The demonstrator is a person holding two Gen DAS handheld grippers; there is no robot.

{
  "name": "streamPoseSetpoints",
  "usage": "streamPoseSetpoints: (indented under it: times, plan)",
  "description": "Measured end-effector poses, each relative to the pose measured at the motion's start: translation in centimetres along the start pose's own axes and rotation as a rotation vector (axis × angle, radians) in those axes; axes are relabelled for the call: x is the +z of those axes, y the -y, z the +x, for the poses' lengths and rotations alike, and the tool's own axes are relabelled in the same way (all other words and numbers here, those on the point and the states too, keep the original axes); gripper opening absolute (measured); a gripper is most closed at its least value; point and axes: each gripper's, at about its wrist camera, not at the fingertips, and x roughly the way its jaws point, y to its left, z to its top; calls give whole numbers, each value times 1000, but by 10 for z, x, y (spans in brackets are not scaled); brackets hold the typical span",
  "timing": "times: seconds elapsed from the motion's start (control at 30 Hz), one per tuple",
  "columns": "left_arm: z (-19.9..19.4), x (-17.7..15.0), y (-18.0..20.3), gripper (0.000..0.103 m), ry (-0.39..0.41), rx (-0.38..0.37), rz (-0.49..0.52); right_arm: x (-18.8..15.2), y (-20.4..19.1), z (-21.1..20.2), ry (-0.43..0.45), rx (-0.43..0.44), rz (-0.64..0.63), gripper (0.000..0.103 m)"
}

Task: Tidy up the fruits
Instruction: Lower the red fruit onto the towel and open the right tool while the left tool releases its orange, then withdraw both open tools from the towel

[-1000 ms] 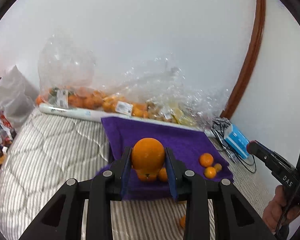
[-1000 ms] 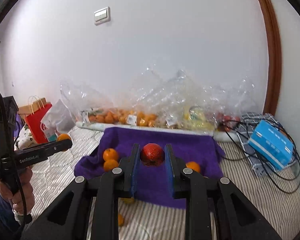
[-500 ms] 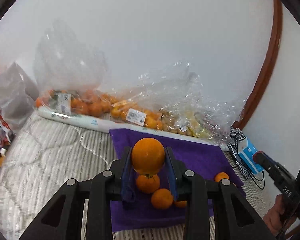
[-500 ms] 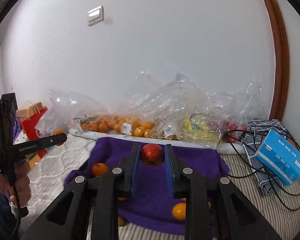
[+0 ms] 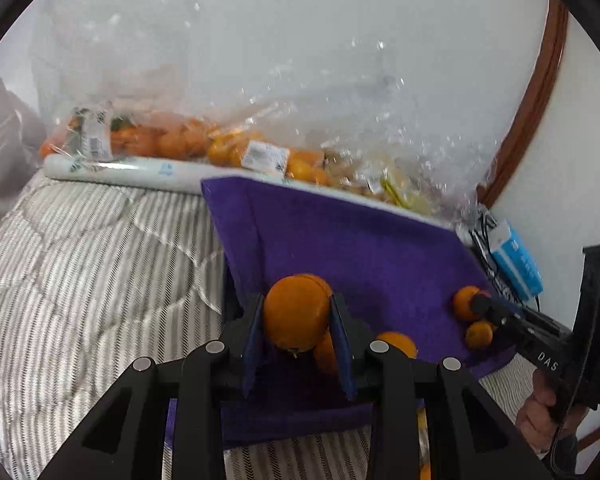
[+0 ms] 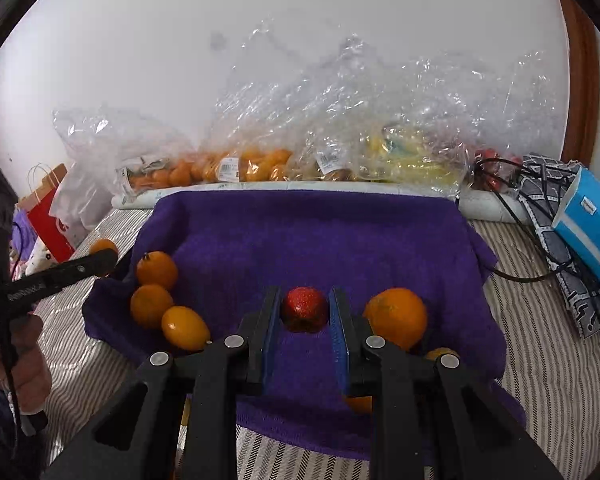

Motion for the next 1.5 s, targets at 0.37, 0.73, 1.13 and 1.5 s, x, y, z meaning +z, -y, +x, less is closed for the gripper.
streamPoseSetpoints:
  times: [0.37,0.73,1.13,1.5]
  plan:
    - [8,-7,8,31,-66,20,9,-6,-5,15,-46,-24,-21,24]
    - [9,-8,12,33,-90,0,6,-7,-19,9,-15,-20,-61,44]
    - [-6,-1,6,43,-3,7,-21,-24,-61,-22,-76,107,-45,38]
    - [-27,3,5,46,65,-12,-42,-87,-109,-36,-161,121,-97,38]
